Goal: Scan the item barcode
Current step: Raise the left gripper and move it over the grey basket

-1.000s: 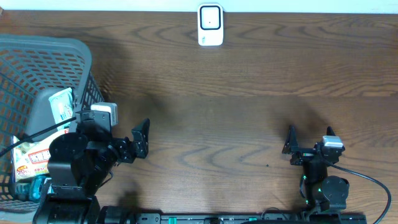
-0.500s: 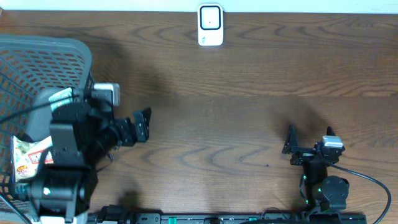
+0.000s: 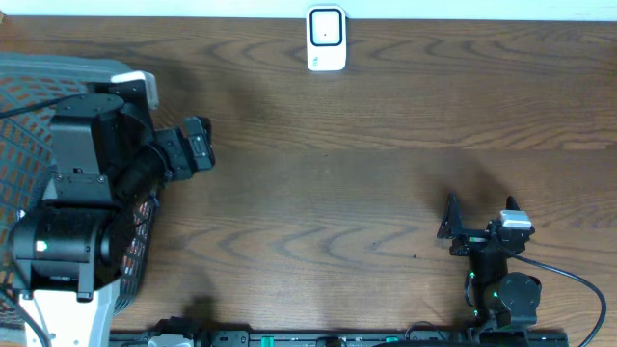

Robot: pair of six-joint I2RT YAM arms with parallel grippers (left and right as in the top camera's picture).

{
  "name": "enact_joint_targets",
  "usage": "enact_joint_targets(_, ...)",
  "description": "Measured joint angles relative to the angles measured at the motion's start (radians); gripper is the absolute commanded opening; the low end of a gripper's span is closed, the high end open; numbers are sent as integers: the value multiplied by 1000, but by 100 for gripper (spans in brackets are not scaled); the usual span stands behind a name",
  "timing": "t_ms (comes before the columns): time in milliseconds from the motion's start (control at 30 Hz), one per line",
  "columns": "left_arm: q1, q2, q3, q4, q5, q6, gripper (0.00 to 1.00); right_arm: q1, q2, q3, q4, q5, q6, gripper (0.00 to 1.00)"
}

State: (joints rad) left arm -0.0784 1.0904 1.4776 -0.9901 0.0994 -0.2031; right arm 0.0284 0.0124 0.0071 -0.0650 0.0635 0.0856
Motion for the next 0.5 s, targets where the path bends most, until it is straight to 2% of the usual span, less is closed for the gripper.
enact_joint_targets(200,28,0,27,-26,-77,-32,98,0,0,0,0,0,0,99)
enact_joint_targets(500,225,0,28,-63,-103,-90,98,0,0,0,0,0,0,99)
